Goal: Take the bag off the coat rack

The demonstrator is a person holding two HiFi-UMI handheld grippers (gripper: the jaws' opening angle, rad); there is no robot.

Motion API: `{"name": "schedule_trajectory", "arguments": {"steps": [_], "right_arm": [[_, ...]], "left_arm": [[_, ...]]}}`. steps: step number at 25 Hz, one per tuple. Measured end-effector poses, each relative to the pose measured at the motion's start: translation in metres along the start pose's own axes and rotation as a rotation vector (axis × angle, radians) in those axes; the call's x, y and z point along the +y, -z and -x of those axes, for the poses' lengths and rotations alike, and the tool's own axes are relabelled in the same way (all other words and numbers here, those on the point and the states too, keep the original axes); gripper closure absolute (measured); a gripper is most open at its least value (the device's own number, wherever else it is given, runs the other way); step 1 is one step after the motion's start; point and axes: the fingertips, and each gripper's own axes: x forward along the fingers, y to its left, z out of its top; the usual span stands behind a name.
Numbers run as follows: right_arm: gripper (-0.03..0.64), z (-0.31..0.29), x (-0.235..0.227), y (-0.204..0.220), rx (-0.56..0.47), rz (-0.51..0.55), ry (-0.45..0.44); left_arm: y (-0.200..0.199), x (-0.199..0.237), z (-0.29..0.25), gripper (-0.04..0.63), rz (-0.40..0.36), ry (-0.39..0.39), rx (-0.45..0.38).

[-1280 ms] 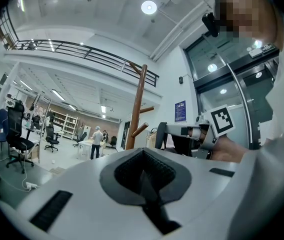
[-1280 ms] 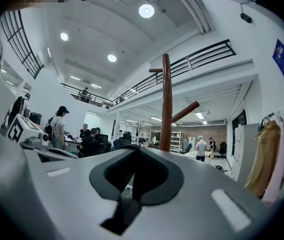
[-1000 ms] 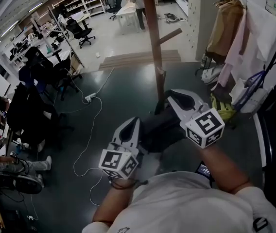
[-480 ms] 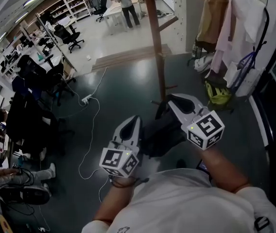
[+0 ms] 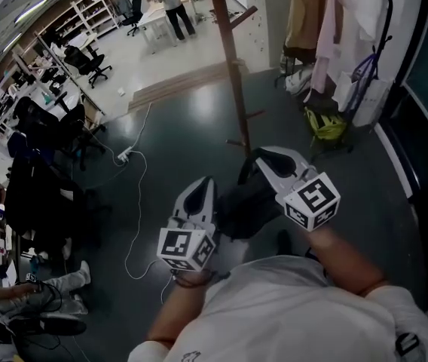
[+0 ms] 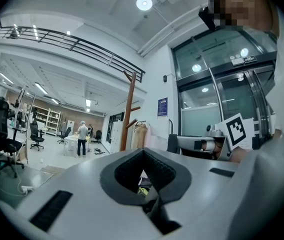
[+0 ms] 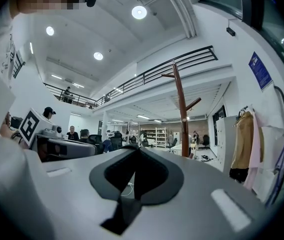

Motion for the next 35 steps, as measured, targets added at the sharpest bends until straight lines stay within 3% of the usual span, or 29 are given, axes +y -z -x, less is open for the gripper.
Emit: {"name": "schedule_trajectory", "arguments": {"steps": [9, 21, 35], "right_arm": [[0.594, 0.021, 0.013, 0.044, 0.049, -0.028, 0.048], [0.594, 0.046, 0.025, 0.087, 0.067, -0.055, 0.108], [0.594, 0.051, 0.046, 0.119, 0.084, -0.078, 0.143]], "left_arm": [[0.013, -0.013, 0.018, 0.594, -0.053, -0.007, -0.062], [0.061, -0.032, 0.012, 0.594, 0.012, 0.018, -0.046], [0.095, -0.025, 0.014, 0.594, 0.018, 0.028, 0.012]]}}
